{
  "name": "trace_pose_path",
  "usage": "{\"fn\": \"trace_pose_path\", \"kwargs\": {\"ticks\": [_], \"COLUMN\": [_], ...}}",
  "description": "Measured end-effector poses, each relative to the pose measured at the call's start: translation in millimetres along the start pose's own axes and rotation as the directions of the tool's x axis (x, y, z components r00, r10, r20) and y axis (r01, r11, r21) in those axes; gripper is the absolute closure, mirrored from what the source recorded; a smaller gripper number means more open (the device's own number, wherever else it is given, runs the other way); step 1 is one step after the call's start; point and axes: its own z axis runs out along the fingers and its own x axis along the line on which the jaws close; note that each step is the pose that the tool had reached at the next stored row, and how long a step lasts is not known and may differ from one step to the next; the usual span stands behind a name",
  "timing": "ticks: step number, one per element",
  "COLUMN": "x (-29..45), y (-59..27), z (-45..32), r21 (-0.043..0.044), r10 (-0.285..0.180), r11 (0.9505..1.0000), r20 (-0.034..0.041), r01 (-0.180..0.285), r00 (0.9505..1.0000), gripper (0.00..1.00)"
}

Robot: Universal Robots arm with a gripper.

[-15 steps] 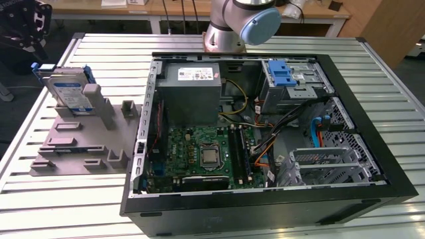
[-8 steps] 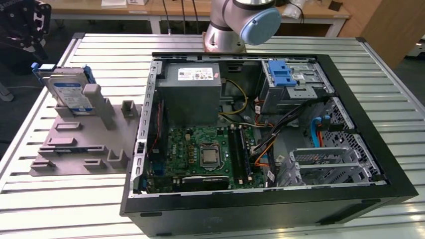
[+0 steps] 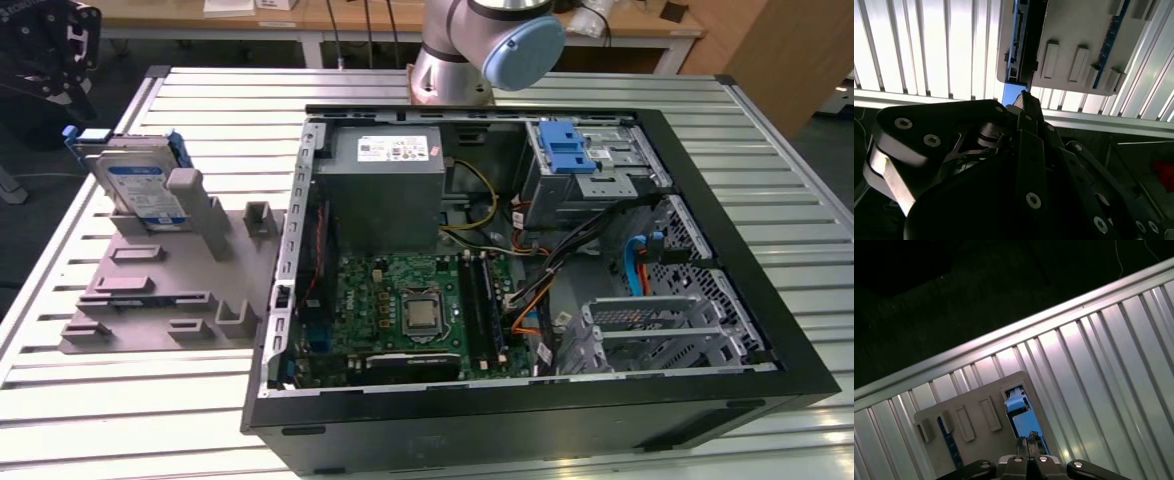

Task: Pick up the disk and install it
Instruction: 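Pick up the disk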

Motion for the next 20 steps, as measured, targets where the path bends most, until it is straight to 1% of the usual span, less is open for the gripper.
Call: {"fn": "trace_pose_path", "kwargs": {"ticks": [10,20], "x": [0.0,0.0], "y": [0.0,0.0], "z": [0.0,0.0], "r21": [0.0004,0.0008], "r10": [-0.050,-0.099], "r11": [0.9988,0.9951], "r20": [-0.0007,-0.0014], "r01": [0.050,0.099], "r00": [0.9988,0.9951], "gripper": [0.89,0.89]}}
